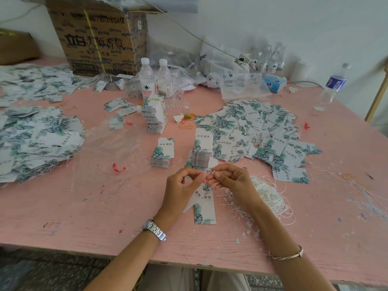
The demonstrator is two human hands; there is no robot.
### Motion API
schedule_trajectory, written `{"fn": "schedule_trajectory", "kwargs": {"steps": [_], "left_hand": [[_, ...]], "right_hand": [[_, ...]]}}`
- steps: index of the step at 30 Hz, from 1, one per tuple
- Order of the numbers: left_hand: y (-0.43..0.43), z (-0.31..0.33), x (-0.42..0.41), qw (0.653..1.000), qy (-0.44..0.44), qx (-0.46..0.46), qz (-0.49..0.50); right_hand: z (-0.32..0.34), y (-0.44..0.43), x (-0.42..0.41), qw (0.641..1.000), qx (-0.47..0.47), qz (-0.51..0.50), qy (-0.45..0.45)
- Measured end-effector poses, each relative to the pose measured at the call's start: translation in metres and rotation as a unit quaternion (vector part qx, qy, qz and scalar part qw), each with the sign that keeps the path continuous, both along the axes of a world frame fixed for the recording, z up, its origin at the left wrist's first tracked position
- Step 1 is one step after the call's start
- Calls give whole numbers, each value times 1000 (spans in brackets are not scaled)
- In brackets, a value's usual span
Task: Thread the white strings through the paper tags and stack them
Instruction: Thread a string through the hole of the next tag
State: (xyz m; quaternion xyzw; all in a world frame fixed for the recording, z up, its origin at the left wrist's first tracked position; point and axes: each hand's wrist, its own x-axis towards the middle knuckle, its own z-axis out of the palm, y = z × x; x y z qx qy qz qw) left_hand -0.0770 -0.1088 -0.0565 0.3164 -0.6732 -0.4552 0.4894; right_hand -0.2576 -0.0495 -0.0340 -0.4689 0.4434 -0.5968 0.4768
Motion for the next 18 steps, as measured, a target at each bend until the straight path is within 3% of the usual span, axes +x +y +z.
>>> {"fn": "schedule_trajectory", "kwargs": {"steps": [6,18], "left_hand": [[0,0,0,1000,-9,3,-7],[4,5,0,998,-34,-24,-36]], "right_hand": [[0,0,3,996,-17,-39,76],[2,4,4,992,-27,-39,118]]}}
